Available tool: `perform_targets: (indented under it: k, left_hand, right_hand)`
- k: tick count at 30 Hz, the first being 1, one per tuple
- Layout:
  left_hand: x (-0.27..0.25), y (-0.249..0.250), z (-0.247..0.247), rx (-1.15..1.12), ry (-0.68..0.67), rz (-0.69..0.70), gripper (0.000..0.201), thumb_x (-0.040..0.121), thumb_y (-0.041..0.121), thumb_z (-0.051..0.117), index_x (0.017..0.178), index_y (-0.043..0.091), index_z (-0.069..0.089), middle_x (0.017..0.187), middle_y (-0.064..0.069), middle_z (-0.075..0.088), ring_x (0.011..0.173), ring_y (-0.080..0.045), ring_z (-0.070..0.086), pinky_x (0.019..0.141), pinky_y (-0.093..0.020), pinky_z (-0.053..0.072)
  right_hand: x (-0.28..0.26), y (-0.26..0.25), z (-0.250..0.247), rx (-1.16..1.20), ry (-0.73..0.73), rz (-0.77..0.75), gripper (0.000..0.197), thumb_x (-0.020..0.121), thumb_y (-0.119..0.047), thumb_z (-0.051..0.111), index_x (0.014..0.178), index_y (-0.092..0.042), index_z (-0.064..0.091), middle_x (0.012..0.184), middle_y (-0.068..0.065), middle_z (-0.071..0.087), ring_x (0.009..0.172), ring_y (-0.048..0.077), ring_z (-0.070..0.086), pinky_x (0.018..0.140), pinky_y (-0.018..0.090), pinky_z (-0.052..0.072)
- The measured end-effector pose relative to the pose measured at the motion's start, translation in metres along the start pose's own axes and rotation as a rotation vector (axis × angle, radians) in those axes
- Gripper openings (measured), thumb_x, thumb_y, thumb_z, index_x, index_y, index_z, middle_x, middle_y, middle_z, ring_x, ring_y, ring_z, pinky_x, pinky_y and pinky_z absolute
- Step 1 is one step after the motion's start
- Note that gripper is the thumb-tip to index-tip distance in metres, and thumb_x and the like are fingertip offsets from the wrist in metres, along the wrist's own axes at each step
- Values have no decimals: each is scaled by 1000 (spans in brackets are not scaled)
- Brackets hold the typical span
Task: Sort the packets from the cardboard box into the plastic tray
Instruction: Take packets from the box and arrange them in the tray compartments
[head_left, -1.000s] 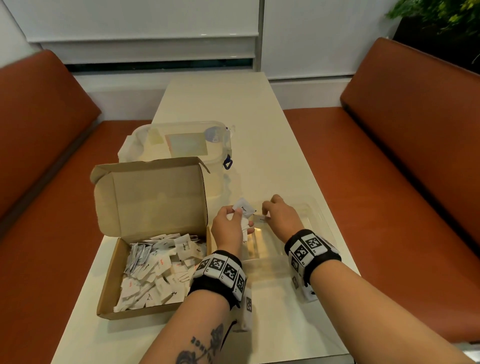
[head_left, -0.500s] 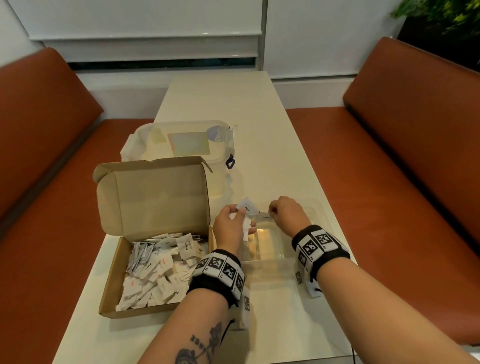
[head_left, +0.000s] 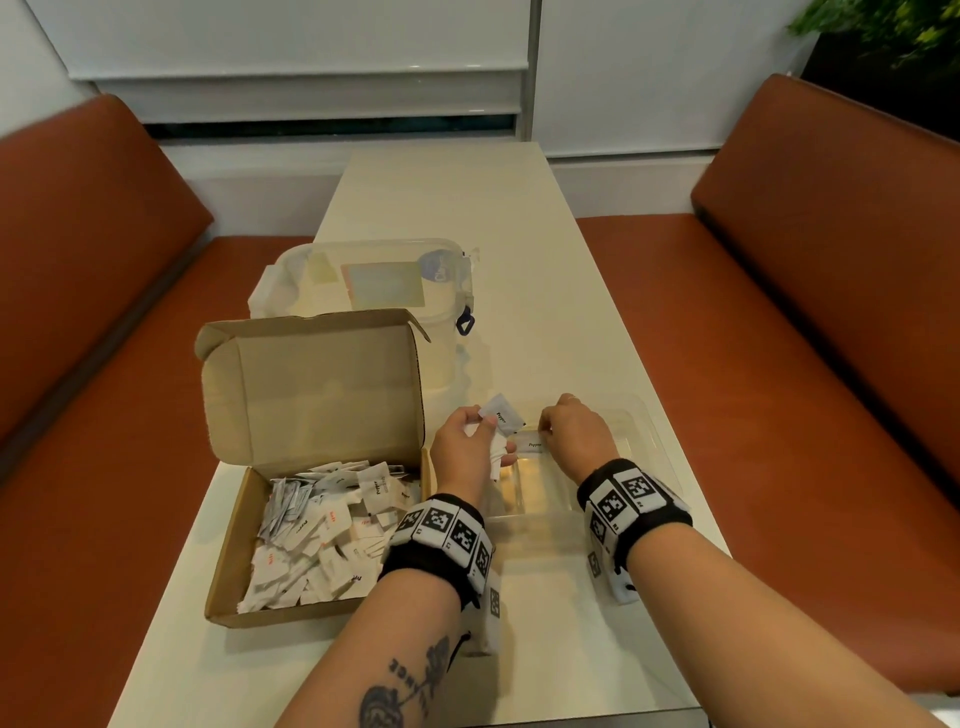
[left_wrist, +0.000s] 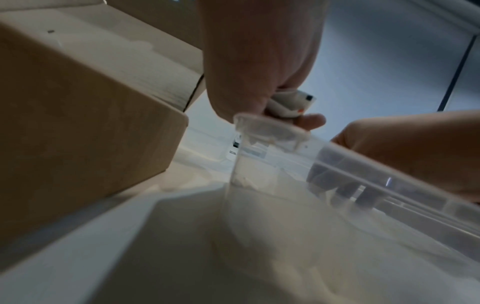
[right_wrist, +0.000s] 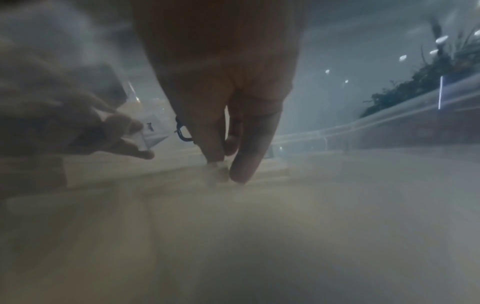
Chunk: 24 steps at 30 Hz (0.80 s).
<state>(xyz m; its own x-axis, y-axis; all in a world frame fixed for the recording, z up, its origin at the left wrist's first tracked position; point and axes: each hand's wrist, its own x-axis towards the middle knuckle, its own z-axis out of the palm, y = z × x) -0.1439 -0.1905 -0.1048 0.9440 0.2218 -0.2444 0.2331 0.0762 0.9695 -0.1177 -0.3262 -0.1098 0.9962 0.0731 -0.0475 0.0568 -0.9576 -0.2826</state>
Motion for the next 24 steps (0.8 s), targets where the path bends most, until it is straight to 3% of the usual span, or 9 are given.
perform_targets:
  k: [4, 7, 10, 13, 15, 18, 21, 24]
  left_hand:
    - [1, 0, -1, 23, -22, 4, 5, 94, 10, 56, 99, 7, 56, 107, -20, 60, 58, -23, 63, 46, -24, 53]
    - [0, 0, -1, 60, -24, 14, 8, 94, 12, 56, 100, 7, 57, 109, -18, 62, 70, -30, 68, 53, -28, 57]
    - [-2, 1, -2, 35, -21, 6, 2, 93, 11, 57, 94, 10, 57, 98, -11, 63, 61, -22, 68, 46, -21, 53]
    - [-1, 2, -2, 10, -35, -6, 4, 93, 11, 58, 89, 12, 56, 91, -7, 61, 52, -15, 65, 43, -18, 50]
    - [1, 2, -1, -11, -50, -12, 5, 92, 10, 59, 88, 11, 57, 95, -11, 60, 51, -14, 65, 45, -20, 52]
    - [0, 2, 2, -9, -97, -3, 3, 93, 10, 59, 94, 7, 59, 102, -16, 62, 55, -18, 66, 51, -26, 57]
    - [0, 0, 3, -25, -63, 28, 17, 93, 12, 58, 110, 9, 61, 111, -10, 60, 67, -22, 69, 54, -27, 58]
    - [1, -1, 0, -72, -6, 36, 25, 94, 13, 57, 119, 12, 59, 116, -7, 59, 68, -20, 70, 53, -25, 56]
  right_hand:
    - [-3, 0, 5, 16, 26, 14, 21, 94, -8, 42, 102, -5, 62, 104, 12, 56, 85, 29, 59, 72, 31, 44]
    - [-5, -1, 4, 23, 43, 19, 13, 93, -7, 44, 100, -6, 55, 99, 12, 58, 82, 29, 58, 69, 33, 45]
    - [-7, -2, -1, 78, 102, 32, 13, 94, -18, 49, 97, -7, 56, 94, 9, 60, 82, 26, 58, 66, 30, 41]
    - [-9, -7, -11, 332, 170, 61, 23, 95, -28, 51, 95, -8, 62, 88, 7, 65, 82, 23, 59, 68, 29, 43]
    - [-11, -12, -17, 547, 108, 76, 22, 92, -30, 57, 96, -10, 66, 88, 6, 69, 82, 22, 63, 73, 32, 51]
    - [-15, -20, -22, 772, 28, 106, 8, 86, -16, 65, 91, -9, 66, 79, 10, 69, 75, 26, 66, 73, 39, 57]
    - [-13, -18, -27, 695, 80, 122, 8, 85, -7, 63, 90, -5, 69, 75, 11, 66, 70, 21, 61, 72, 36, 56]
    - [-9, -11, -31, 446, 66, 119, 14, 86, -11, 60, 91, -5, 72, 86, 11, 70, 77, 20, 59, 70, 27, 47]
